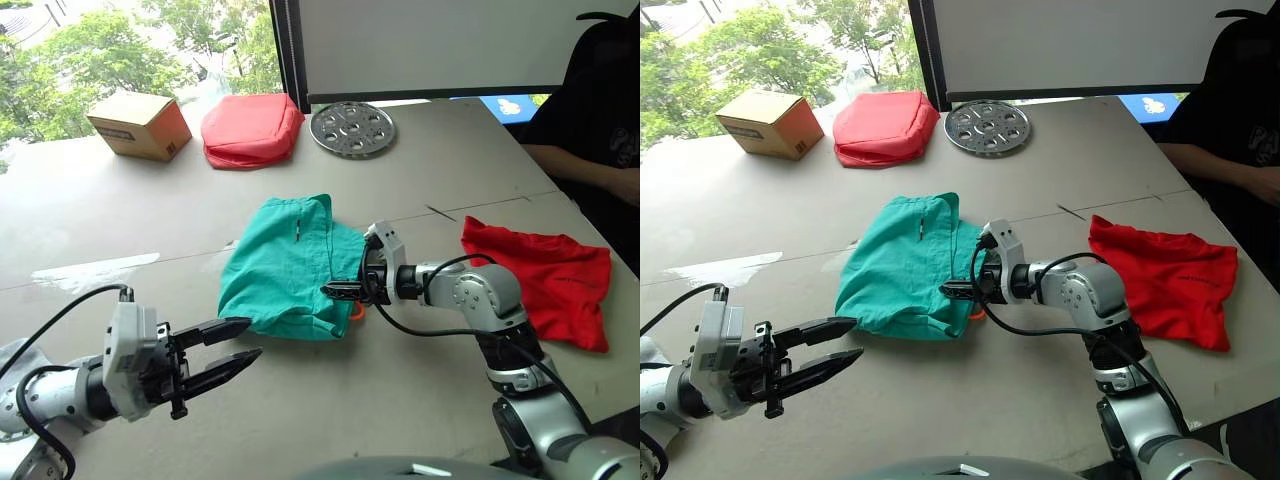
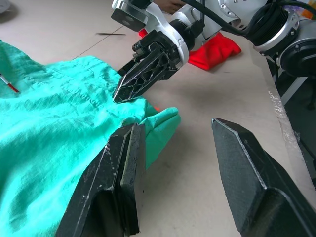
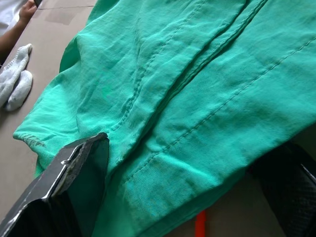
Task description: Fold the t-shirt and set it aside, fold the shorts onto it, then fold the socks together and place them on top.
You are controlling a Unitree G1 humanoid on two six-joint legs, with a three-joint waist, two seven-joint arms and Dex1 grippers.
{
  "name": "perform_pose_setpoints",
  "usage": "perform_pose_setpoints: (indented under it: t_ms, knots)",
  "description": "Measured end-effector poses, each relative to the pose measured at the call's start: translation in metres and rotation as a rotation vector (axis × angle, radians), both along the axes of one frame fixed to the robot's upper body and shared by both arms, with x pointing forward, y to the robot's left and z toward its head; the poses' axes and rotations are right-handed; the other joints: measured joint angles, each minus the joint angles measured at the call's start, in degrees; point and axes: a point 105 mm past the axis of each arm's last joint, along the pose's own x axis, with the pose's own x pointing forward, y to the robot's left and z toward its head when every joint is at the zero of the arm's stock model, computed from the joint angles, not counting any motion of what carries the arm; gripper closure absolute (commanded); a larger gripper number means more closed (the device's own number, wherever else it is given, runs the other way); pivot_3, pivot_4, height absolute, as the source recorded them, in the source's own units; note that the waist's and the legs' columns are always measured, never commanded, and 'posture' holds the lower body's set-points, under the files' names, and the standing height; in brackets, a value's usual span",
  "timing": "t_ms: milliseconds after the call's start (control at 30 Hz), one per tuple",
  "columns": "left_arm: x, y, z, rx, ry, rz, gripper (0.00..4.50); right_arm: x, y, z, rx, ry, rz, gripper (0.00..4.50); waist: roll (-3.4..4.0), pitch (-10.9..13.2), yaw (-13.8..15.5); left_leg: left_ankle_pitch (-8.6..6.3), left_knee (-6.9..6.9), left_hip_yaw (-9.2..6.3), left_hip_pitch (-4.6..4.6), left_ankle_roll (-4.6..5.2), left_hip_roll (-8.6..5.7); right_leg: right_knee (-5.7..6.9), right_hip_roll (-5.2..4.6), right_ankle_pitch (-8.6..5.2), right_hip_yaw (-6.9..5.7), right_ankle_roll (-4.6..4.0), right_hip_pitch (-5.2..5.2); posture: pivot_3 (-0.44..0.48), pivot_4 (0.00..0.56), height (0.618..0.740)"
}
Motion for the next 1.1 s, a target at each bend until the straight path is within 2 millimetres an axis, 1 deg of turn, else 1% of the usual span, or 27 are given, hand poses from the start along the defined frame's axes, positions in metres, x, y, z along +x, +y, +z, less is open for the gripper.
perform_pose_setpoints:
  t_ms: [67, 133, 200, 233, 267, 300, 333, 367, 400, 433, 500, 533, 600, 733, 800, 867, 933, 967, 1000, 1033, 1100]
  knots:
    - [-0.003, 0.001, -0.003, -0.004, 0.0, 0.008, 2.15, 0.002, 0.012, 0.0, -0.028, -0.035, 0.014, 0.0, 0.03, -0.04, -0.6, 0.0, 0.0, 0.01, 0.04, -0.01, 0.02, 0.02, 0.0, -0.01, 0.04, 0.02, 0.0, 0.0, 0.15, 0.74]
    - [-0.004, 0.003, -0.006, 0.002, -0.001, 0.016, 2.15, 0.003, 0.019, -0.002, -0.053, -0.064, 0.02, 0.0, 0.03, -0.09, -0.79, 0.0, -0.01, -0.03, 0.04, -0.01, 0.04, 0.01, 0.03, -0.01, 0.03, 0.01, -0.01, 0.0, 0.15, 0.74]
    - [-0.007, 0.006, -0.01, -0.002, 0.003, 0.031, 2.03, 0.003, 0.028, -0.007, -0.105, -0.114, 0.044, 0.53, 0.05, -0.24, -1.23, 0.0, -0.06, 0.05, 0.15, -0.01, 0.07, 0.03, 0.07, 0.0, 0.15, 0.0, 0.0, 0.0, 0.15, 0.74]
    - [-0.007, 0.006, -0.012, -0.003, 0.002, 0.037, 2.03, 0.005, 0.031, -0.01, -0.141, -0.153, 0.05, 0.9, 0.05, -0.3, -1.43, -0.01, -0.07, 0.04, 0.23, -0.01, 0.08, 0.07, 0.06, 0.0, 0.18, 0.0, 0.0, 0.0, 0.15, 0.74]
    - [-0.008, 0.006, -0.013, -0.007, 0.001, 0.04, 2.03, 0.007, 0.033, -0.014, -0.174, -0.191, 0.053, 1.53, 0.04, -0.35, -1.59, -0.01, -0.08, 0.03, 0.33, -0.03, 0.13, 0.08, 0.0, 0.0, 0.18, 0.0, 0.01, 0.0, 0.15, 0.74]
    - [-0.008, 0.005, -0.015, -0.009, 0.003, 0.038, 2.03, 0.008, 0.034, -0.016, -0.192, -0.216, 0.05, 1.85, 0.05, -0.38, -1.66, -0.02, -0.11, 0.03, 0.42, -0.04, 0.15, 0.08, -0.09, 0.0, 0.18, 0.0, 0.01, 0.0, 0.15, 0.74]
    - [-0.008, 0.004, -0.016, -0.007, 0.003, 0.035, 2.03, 0.009, 0.036, -0.018, -0.203, -0.243, 0.055, 2.38, 0.05, -0.39, -1.78, -0.05, -0.2, 0.01, 0.54, -0.08, 0.17, 0.07, -0.11, 0.0, 0.16, 0.0, 0.01, 0.0, 0.15, 0.74]
    - [-0.008, 0.003, -0.017, -0.008, 0.003, 0.033, 2.03, 0.009, 0.037, -0.019, -0.201, -0.248, 0.061, 2.63, 0.05, -0.39, -1.84, -0.05, -0.26, 0.01, 0.63, -0.1, 0.17, 0.07, -0.14, -0.01, 0.14, 0.0, 0.01, 0.0, 0.15, 0.74]
    - [-0.008, 0.003, -0.016, -0.008, 0.0, 0.032, 2.03, 0.008, 0.039, -0.021, -0.203, -0.256, 0.067, 3.11, 0.05, -0.39, -1.9, -0.05, -0.34, 0.0, 0.73, -0.1, 0.18, 0.07, -0.15, -0.01, 0.12, 0.01, 0.01, 0.0, 0.15, 0.74]
    - [-0.007, 0.003, -0.016, -0.007, -0.007, 0.031, 2.03, 0.007, 0.042, -0.021, -0.201, -0.267, 0.074, 3.48, 0.05, -0.4, -1.91, -0.05, -0.42, 0.0, 0.82, -0.1, 0.18, 0.07, -0.17, -0.01, 0.11, 0.01, 0.0, 0.0, 0.15, 0.74]
    - [-0.004, 0.002, -0.012, -0.006, -0.031, 0.028, 2.03, 0.009, 0.043, -0.018, -0.197, -0.308, 0.073, 4.36, 0.07, -0.42, -1.88, -0.02, -0.53, -0.03, 0.88, -0.04, 0.17, 0.07, -0.14, 0.0, 0.04, 0.0, 0.0, 0.0, 0.15, 0.74]
    - [-0.003, 0.002, -0.011, -0.006, -0.037, 0.03, 2.03, 0.01, 0.043, -0.018, -0.196, -0.319, 0.07, 4.45, 0.07, -0.43, -1.83, -0.02, -0.56, -0.03, 0.89, -0.05, 0.16, 0.08, -0.02, 0.0, 0.01, 0.0, 0.0, 0.0, 0.15, 0.74]
    - [-0.002, 0.002, -0.011, -0.006, -0.04, 0.034, 2.03, 0.011, 0.038, -0.018, -0.189, -0.338, 0.068, 4.45, 0.07, -0.44, -1.63, -0.04, -0.63, -0.05, 0.87, -0.07, 0.11, 0.06, 0.0, 0.02, 0.02, -0.04, -0.01, 0.0, 0.15, 0.74]
    - [-0.004, 0.003, -0.013, -0.007, -0.026, 0.041, 2.03, 0.009, 0.023, -0.017, -0.154, -0.351, 0.032, 4.45, 0.07, -0.44, -0.4, -0.05, -0.64, -0.08, 0.76, -0.09, -0.07, -0.02, -0.25, 0.02, 0.0, -0.05, -0.02, 0.0, 0.15, 0.74]
    - [-0.006, 0.004, -0.014, -0.008, -0.018, 0.047, 2.03, 0.012, 0.005, -0.016, -0.151, -0.359, -0.001, 4.45, 0.07, -0.43, 0.28, -0.06, -0.61, -0.05, 0.65, -0.1, -0.22, -0.05, -0.47, 0.01, -0.02, -0.03, -0.08, 0.0, 0.15, 0.74]
    - [-0.007, 0.004, -0.015, -0.008, -0.017, 0.051, 2.03, 0.013, -0.013, -0.013, -0.164, -0.382, -0.025, 4.45, 0.06, -0.43, 0.85, -0.07, -0.53, -0.09, 0.36, -0.08, -0.3, -0.14, -0.5, 0.01, -0.03, -0.02, -0.23, 0.0, 0.15, 0.74]
    - [-0.007, 0.004, -0.015, -0.008, -0.018, 0.051, 2.03, 0.014, -0.026, -0.01, -0.178, -0.402, -0.04, 4.45, 0.02, -0.45, 0.92, -0.06, -0.4, -0.1, -0.08, -0.05, -0.33, -0.12, -0.45, 0.03, -0.04, -0.01, -0.58, 0.0, 0.15, 0.74]
    - [-0.006, 0.004, -0.015, -0.01, -0.02, 0.049, 2.03, 0.015, -0.033, -0.01, -0.198, -0.423, -0.046, 4.45, 0.01, -0.45, 0.93, -0.07, -0.38, -0.1, -0.08, -0.04, -0.34, -0.11, -0.43, 0.04, -0.05, -0.02, -0.58, 0.0, 0.15, 0.74]
    - [-0.004, 0.003, -0.013, -0.012, -0.036, 0.045, 2.03, 0.016, -0.045, -0.008, -0.242, -0.475, -0.047, 4.45, 0.02, -0.45, 1.0, -0.07, -0.38, -0.17, -0.1, -0.03, -0.38, -0.09, -0.44, 0.04, -0.06, -0.02, -0.57, 0.0, 0.15, 0.74]
    - [-0.004, 0.003, -0.012, -0.013, -0.042, 0.044, 2.03, 0.017, -0.052, -0.007, -0.272, -0.505, -0.048, 4.45, 0.0, -0.46, 0.99, -0.07, -0.38, -0.17, -0.1, -0.02, -0.39, -0.1, -0.42, 0.04, -0.07, -0.03, -0.57, 0.0, 0.15, 0.74]
    - [-0.002, 0.002, -0.011, -0.019, -0.055, 0.042, 2.03, 0.02, -0.073, -0.002, -0.356, -0.583, -0.053, 4.45, -0.03, -0.47, 0.85, -0.09, -0.39, -0.17, -0.09, 0.0, -0.37, -0.11, -0.38, 0.04, -0.08, -0.04, -0.57, 0.0, 0.15, 0.74]
